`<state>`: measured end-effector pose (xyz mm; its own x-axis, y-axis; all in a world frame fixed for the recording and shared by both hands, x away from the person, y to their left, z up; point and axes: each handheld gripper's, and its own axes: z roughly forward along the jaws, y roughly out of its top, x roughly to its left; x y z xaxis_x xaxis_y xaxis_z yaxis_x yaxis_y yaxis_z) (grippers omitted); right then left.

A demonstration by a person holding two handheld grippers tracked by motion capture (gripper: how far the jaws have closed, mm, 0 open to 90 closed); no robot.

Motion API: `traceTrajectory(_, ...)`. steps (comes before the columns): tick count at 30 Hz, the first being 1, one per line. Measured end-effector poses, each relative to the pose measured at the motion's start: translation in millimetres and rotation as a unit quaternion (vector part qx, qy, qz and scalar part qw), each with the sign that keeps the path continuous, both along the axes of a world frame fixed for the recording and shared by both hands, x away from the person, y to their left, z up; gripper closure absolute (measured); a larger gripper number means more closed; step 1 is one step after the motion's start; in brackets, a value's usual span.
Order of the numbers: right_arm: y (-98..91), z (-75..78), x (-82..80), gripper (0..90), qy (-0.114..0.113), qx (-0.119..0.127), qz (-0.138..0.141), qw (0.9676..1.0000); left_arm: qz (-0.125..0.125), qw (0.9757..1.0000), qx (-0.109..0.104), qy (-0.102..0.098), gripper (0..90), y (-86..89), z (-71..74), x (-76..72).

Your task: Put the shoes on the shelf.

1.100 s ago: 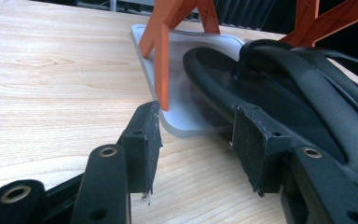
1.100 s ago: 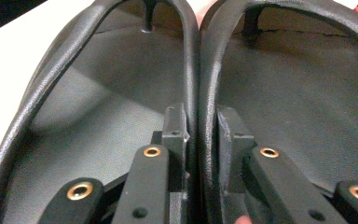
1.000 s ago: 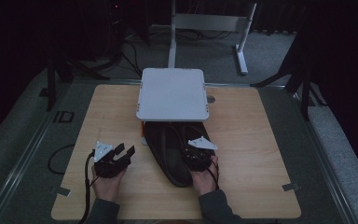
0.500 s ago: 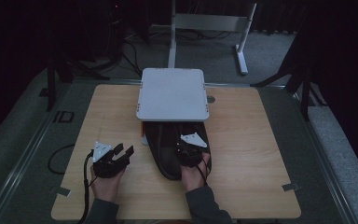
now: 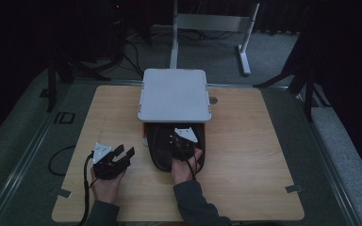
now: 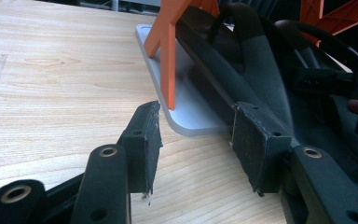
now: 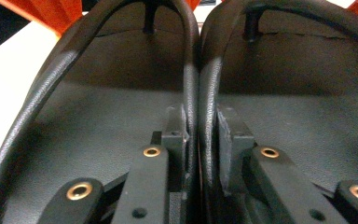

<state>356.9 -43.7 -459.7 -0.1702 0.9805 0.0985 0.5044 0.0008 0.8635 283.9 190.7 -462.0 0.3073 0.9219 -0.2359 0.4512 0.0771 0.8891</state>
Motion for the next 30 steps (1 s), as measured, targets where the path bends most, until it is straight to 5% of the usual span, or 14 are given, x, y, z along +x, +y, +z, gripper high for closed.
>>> traceTrajectory(30,23.7,15.0,38.4,75.0,-0.033,-0.019,-0.061,0.9974,-0.002,1.0,-0.004,0.004,51.9,1.2,-1.6,0.2)
